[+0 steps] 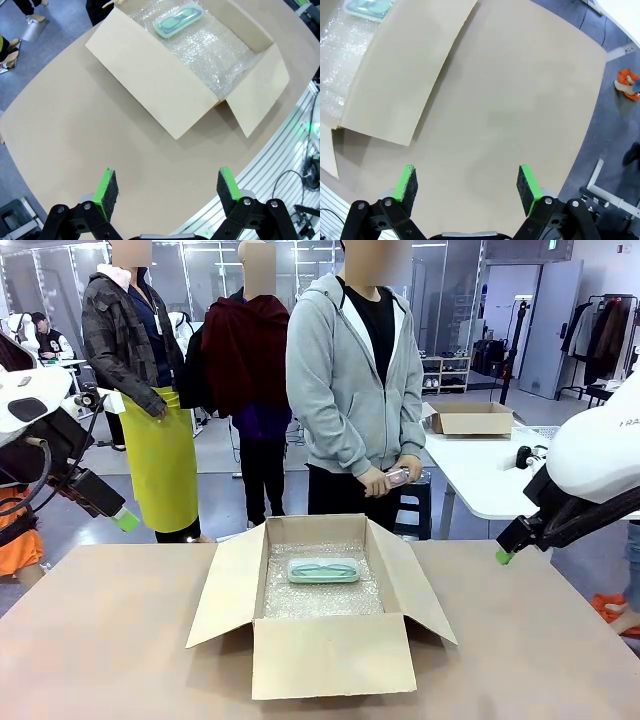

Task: Pack the glasses set securely to prepare it for shipping.
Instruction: Put the Glasses case from the right side of the table into the Package Box.

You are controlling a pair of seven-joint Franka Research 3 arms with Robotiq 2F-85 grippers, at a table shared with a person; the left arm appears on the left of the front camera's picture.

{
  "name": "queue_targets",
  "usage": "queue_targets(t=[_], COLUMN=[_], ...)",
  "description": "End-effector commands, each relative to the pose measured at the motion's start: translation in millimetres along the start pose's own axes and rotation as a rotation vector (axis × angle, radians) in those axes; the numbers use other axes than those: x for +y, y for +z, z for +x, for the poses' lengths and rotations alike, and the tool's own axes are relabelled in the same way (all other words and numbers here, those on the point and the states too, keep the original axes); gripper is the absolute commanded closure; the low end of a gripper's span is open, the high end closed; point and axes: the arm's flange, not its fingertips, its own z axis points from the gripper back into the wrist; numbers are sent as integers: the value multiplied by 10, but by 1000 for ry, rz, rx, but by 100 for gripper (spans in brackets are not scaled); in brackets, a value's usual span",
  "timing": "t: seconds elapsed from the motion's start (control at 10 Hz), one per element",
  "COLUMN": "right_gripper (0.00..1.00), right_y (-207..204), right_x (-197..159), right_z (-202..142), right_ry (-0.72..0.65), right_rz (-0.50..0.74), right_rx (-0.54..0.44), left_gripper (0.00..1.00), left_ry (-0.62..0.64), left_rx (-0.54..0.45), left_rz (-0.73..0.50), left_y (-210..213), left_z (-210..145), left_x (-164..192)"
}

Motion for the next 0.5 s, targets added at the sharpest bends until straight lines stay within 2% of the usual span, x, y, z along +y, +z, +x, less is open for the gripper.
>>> queue_targets(t=[0.0,0.4], right_gripper=[0,0], right_y=[10,10], right_x=[0,0], right_z=[34,34], right_ry=[-1,-1], right_rz=[5,5], right_rx=[6,6], left_gripper=[0,0], left_ry=[-9,-9], left_rx=[-23,-23], left_rz=[-12,-12], left_y=[8,8], left_z=[9,9], left_x=[23,23])
